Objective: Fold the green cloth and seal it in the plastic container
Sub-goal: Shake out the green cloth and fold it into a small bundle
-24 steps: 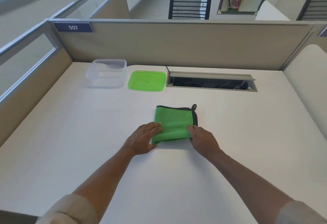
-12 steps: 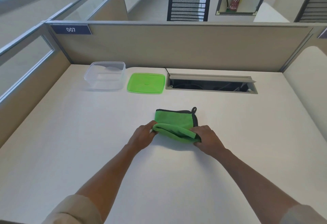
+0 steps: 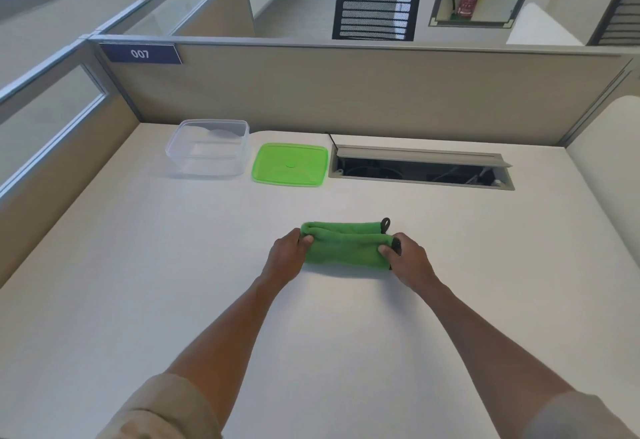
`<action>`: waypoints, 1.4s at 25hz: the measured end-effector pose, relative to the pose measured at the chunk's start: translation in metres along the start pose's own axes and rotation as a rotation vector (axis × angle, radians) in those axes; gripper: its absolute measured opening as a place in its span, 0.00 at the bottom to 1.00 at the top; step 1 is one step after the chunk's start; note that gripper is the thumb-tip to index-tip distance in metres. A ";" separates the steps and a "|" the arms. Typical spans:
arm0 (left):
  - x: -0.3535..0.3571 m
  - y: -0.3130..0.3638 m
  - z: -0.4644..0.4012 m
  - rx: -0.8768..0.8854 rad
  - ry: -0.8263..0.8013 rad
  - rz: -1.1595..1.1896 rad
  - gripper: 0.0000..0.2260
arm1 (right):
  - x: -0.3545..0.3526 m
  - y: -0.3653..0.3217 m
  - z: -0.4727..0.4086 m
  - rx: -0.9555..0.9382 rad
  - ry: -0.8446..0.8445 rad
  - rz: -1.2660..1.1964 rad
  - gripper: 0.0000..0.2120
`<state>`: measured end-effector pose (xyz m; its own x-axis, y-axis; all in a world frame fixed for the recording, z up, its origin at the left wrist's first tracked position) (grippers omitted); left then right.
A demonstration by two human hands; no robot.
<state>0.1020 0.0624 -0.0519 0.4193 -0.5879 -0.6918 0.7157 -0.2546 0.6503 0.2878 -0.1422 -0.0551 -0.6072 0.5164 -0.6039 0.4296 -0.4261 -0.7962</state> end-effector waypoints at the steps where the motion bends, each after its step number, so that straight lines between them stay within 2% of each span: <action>1: 0.000 0.001 -0.002 -0.020 0.017 -0.009 0.15 | 0.001 0.000 -0.003 0.017 0.022 -0.002 0.08; 6: -0.001 0.008 -0.020 -0.096 0.077 -0.081 0.18 | 0.002 0.002 -0.016 0.117 0.146 -0.051 0.13; 11: 0.007 0.003 -0.033 -0.188 0.079 -0.124 0.18 | 0.003 0.007 -0.025 0.197 0.157 0.057 0.15; 22: 0.011 0.005 -0.032 -0.224 0.194 -0.279 0.18 | 0.011 0.012 -0.031 0.238 0.204 0.294 0.10; 26: 0.014 0.002 -0.028 -0.329 0.167 -0.176 0.20 | 0.010 0.012 -0.022 0.214 0.252 0.352 0.12; 31: 0.021 -0.007 -0.031 -0.382 0.022 -0.035 0.30 | 0.011 0.015 -0.020 0.248 0.221 0.369 0.15; 35: 0.024 -0.007 -0.030 -0.398 -0.083 0.104 0.29 | 0.012 0.018 -0.018 0.284 0.192 0.293 0.17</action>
<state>0.1239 0.0733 -0.0828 0.4661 -0.6592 -0.5902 0.8386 0.1165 0.5321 0.3003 -0.1302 -0.0772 -0.3408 0.4603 -0.8197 0.3481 -0.7482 -0.5649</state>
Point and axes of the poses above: each hand's wrist, its own z-axis away from the middle knuckle, its own x-axis out of the palm, y = z × x, the point moved 9 cm from there along -z, towards the middle knuckle, and after that the axes turned 12 degrees about -x, right-handed, at the moved point
